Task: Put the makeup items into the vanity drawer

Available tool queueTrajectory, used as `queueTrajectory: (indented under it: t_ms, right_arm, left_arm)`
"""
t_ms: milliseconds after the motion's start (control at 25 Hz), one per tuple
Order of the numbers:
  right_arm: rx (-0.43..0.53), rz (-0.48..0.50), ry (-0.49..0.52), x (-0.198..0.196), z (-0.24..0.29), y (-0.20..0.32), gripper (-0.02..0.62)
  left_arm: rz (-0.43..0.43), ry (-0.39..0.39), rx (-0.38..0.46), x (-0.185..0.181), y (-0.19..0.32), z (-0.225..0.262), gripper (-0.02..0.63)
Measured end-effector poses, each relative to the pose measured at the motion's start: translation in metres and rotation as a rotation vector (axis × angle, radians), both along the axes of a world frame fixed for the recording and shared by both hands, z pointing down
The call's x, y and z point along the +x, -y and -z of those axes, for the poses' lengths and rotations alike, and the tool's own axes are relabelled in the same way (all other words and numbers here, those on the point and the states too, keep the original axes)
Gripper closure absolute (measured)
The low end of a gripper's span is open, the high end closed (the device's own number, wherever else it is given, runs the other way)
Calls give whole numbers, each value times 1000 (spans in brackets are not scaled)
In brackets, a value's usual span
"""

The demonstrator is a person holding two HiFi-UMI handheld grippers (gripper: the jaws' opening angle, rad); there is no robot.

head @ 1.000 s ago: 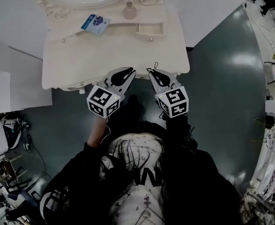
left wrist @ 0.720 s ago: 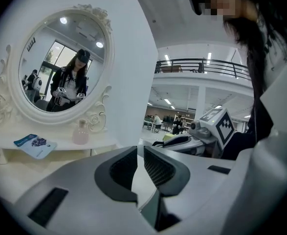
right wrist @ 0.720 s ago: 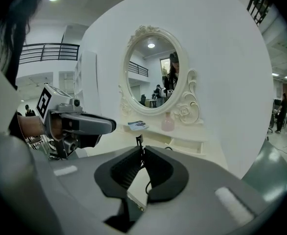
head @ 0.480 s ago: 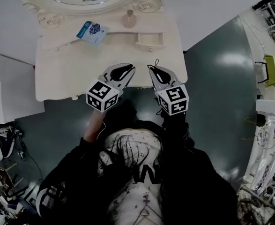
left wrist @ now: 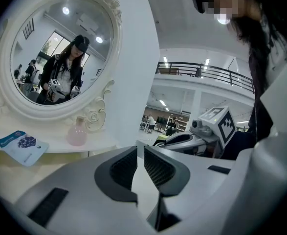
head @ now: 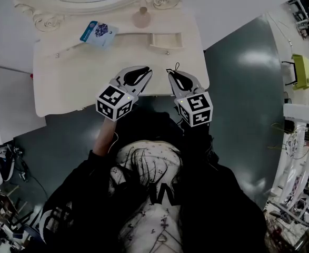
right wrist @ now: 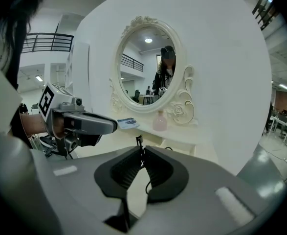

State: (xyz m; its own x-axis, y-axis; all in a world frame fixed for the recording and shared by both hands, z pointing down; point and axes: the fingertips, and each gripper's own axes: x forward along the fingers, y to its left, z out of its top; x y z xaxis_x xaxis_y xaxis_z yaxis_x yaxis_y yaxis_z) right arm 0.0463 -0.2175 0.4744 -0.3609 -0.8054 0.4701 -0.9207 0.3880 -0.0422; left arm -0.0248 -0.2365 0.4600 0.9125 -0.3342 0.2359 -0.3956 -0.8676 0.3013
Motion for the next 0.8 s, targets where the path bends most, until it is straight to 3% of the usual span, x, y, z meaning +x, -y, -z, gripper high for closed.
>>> queueTrajectory:
  t_ms: [200, 480, 800]
  right_arm:
    - [-11, 31, -4, 5, -5, 11, 561]
    - [-20, 130, 2, 7, -11, 34, 561]
    - [-32, 220, 0, 31, -14, 60, 561]
  left_arm:
    - [39, 17, -12, -5, 4, -6, 565]
    - [202, 38, -20, -22, 29, -7, 565]
    - [253, 51, -39, 13, 37, -10, 565]
